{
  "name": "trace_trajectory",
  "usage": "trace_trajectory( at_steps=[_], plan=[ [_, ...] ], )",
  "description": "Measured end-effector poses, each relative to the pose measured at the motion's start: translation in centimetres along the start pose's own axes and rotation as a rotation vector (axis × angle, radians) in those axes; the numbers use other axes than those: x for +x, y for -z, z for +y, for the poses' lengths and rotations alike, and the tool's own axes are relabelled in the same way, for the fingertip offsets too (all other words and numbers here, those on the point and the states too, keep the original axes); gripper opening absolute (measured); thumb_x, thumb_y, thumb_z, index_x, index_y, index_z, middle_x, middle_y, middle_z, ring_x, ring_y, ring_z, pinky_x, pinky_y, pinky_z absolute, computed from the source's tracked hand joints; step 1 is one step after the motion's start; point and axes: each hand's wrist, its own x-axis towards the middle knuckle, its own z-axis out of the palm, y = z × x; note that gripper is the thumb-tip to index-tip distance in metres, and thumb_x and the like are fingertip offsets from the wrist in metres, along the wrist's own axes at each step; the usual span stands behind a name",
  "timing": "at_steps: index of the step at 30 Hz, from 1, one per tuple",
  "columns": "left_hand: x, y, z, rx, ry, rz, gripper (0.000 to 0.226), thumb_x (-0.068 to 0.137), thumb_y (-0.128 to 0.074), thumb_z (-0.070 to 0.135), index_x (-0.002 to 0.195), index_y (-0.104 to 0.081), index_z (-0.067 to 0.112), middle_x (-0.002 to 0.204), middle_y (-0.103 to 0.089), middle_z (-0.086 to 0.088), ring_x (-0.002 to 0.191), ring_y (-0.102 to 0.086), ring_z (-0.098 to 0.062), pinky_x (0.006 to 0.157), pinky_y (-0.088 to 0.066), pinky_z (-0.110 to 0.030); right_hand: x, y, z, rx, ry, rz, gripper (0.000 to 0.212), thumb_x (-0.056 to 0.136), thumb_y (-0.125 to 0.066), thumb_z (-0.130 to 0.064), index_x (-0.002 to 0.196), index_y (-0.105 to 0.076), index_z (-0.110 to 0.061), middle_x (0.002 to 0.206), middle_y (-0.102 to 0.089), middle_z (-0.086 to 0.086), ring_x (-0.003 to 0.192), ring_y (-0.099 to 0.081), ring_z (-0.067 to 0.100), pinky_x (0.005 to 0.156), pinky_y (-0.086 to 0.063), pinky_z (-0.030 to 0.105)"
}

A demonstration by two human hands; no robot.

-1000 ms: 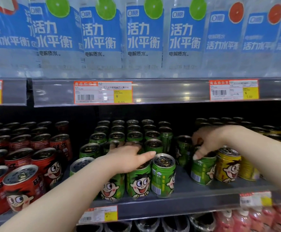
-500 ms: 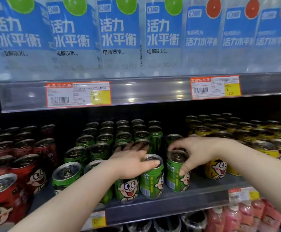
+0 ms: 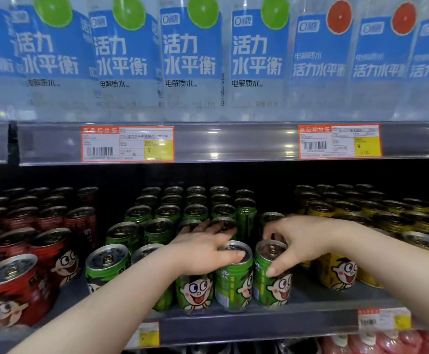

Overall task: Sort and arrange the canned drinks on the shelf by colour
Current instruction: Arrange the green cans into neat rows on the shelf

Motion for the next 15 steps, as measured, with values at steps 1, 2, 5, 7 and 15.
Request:
trace_trajectory(
  at_steps=[1,2,5,7,15],
  plan=[
    [-0.1,0.0,0.0,-0.007,-0.003,0.005,0.065,0.087,-0.026,0.068,0.145,-0.012,0.042,0.159,-0.001,0.009,0.146,0.003,-0.018,0.117,-0.001,-0.047,0.0,0.2,0.1,0.030,-0.001,-0.015,0.066,0.068,-0.065,-0.066,0.121,-0.050,-0.029,0.108,-0.057,-0.011,0.094,-0.054,0.009,0.080,-0.048,0.024],
    [-0.2,0.1,0.1,-0.013,-0.003,0.018,0.065,0.087,-0.027,0.069,0.145,-0.017,0.041,0.158,-0.006,0.008,0.146,-0.002,-0.018,0.117,-0.005,-0.046,0.1,0.5,0.2,0.071,-0.005,-0.027,0.062,0.071,-0.062,-0.065,0.120,-0.052,-0.029,0.103,-0.056,-0.013,0.092,-0.053,0.007,0.078,-0.046,0.021],
    [-0.5,0.3,0.2,-0.060,0.022,0.048,0.067,0.082,-0.031,0.074,0.134,-0.035,0.032,0.150,-0.032,0.000,0.140,-0.023,-0.020,0.111,-0.021,-0.041,1.2,1.5,1.2,0.150,-0.029,0.130,0.055,0.076,-0.047,-0.070,0.113,-0.058,-0.030,0.105,-0.057,-0.011,0.095,-0.053,0.008,0.080,-0.043,0.021],
    [-0.8,0.5,0.2,-0.074,0.026,0.038,0.072,0.074,-0.038,0.079,0.126,-0.039,0.029,0.142,-0.041,-0.001,0.133,-0.032,-0.022,0.106,-0.026,-0.039,2.5,1.6,2.4,0.093,-0.106,0.254,0.053,0.081,-0.052,-0.063,0.120,-0.054,-0.028,0.121,-0.057,-0.003,0.104,-0.053,0.014,0.081,-0.040,0.022],
    [-1.0,0.6,0.4,-0.141,0.014,0.039,0.067,0.063,-0.064,0.071,0.114,-0.048,0.031,0.119,-0.055,0.007,0.109,-0.049,-0.018,0.091,-0.039,-0.036,5.4,-0.2,3.5,0.104,-0.179,0.218,0.061,0.072,-0.072,-0.047,0.124,-0.050,-0.023,0.127,-0.054,0.001,0.112,-0.053,0.018,0.089,-0.045,0.026]
  ],
)
